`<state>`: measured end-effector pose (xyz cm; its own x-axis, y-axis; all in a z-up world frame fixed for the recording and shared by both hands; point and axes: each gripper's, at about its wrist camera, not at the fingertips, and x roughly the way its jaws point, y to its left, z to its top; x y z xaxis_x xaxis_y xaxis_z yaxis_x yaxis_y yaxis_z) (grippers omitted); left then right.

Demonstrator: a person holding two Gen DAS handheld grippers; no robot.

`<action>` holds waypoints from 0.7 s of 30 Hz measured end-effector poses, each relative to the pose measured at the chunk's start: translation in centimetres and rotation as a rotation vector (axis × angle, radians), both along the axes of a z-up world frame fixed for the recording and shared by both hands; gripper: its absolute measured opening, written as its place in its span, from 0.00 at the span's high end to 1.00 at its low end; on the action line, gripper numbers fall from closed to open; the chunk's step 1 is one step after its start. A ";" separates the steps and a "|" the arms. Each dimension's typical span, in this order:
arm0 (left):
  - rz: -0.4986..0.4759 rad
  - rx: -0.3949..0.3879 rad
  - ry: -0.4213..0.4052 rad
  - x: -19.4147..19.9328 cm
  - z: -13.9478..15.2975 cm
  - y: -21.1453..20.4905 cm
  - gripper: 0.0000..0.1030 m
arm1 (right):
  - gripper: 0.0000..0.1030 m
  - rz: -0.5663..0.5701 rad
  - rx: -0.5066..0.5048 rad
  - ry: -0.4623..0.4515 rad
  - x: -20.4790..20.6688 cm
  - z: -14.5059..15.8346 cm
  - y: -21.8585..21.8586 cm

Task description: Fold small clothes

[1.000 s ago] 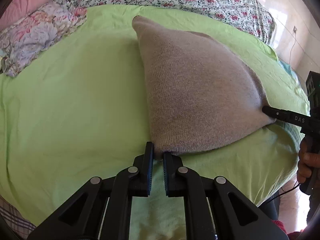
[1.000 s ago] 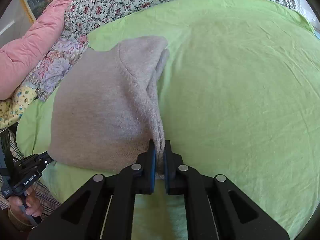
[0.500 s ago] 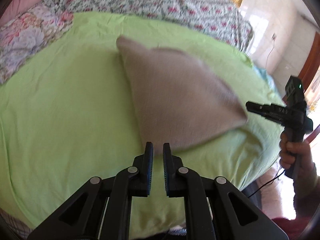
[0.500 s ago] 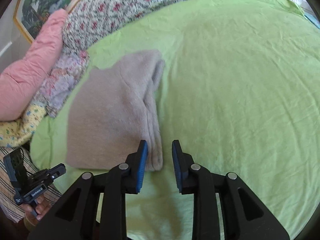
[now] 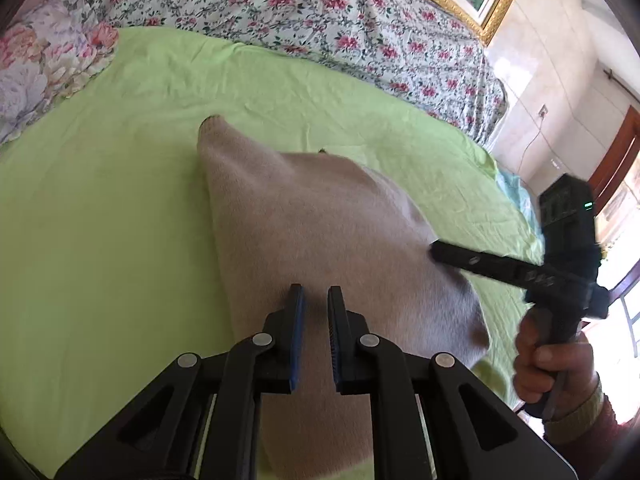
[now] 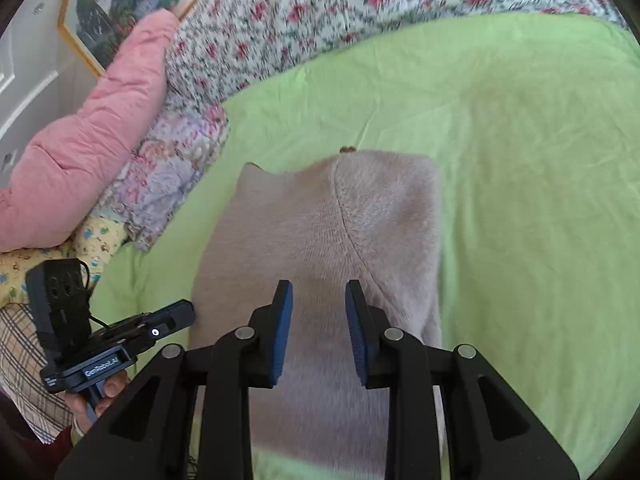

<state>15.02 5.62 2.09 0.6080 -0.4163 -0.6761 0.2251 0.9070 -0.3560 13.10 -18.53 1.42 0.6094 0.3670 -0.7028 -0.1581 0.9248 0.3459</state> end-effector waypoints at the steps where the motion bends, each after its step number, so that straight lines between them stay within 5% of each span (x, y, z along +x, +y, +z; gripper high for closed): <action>1: 0.001 -0.003 0.012 0.6 -0.3 0.1 0.90 | 0.72 -0.007 -0.009 0.007 0.4 -0.3 -0.1; 10: -0.012 0.028 0.069 2.4 -3.4 -0.7 0.93 | 0.93 -0.080 -0.022 0.073 3.3 -3.6 -2.7; 18: -0.037 0.010 0.021 -2.8 -1.2 -0.2 0.94 | 0.87 -0.041 0.007 0.026 -0.9 -0.7 -2.1; 21: -0.082 -0.002 0.013 -5.8 -1.1 -0.4 0.94 | 0.77 0.015 -0.007 0.005 -4.3 0.2 -1.2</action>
<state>9.21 5.23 0.95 0.5633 -0.4655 -0.6827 0.2942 0.8850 -0.3607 8.84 -19.72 1.67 0.6007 0.3708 -0.7083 -0.1701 0.9249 0.3400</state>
